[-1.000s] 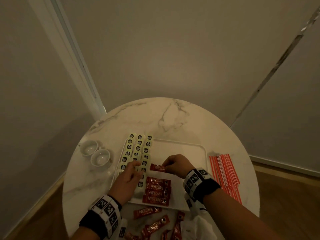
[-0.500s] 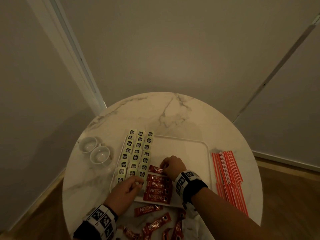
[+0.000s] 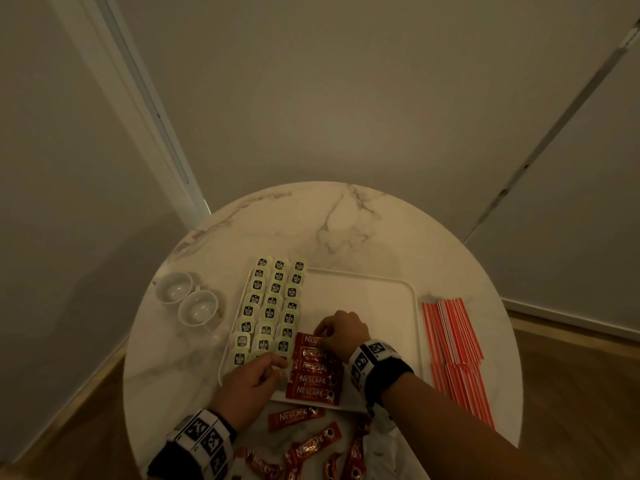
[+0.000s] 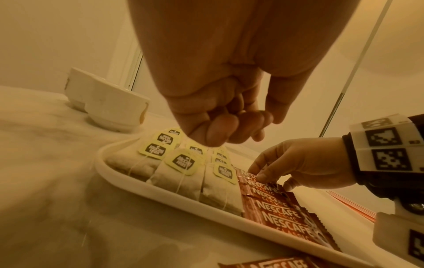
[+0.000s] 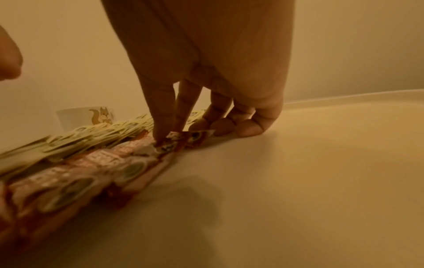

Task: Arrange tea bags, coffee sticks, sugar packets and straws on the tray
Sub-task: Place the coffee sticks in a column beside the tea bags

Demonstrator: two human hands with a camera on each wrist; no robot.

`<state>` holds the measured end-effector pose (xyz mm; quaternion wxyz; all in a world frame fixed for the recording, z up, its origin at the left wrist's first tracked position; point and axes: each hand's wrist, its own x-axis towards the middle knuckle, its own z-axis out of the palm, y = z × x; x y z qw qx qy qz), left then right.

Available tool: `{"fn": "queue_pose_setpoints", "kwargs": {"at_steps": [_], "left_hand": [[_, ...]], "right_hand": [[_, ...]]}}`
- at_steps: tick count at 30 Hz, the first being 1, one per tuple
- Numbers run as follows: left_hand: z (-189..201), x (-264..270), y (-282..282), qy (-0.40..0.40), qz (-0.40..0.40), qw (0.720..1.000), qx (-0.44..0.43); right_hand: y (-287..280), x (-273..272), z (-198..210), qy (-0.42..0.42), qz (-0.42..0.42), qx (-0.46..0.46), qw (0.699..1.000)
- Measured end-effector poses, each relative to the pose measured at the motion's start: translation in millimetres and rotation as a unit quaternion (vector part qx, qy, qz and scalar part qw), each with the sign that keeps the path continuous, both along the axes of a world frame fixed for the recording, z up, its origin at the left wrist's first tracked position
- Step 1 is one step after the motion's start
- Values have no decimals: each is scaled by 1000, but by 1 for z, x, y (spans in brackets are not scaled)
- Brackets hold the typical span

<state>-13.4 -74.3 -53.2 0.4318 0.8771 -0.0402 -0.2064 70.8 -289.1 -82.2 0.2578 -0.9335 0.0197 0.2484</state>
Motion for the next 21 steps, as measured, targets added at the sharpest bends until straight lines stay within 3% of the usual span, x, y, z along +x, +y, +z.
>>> {"fn": "queue_pose_setpoints", "kwargs": {"at_steps": [14, 21], "left_hand": [[9, -8, -1, 25, -11, 1000, -2], [9, -12, 1, 34, -50, 998, 32]], "right_hand": [[0, -4, 1, -15, 1, -6, 1000], [-7, -10, 6, -43, -50, 49, 997]]}}
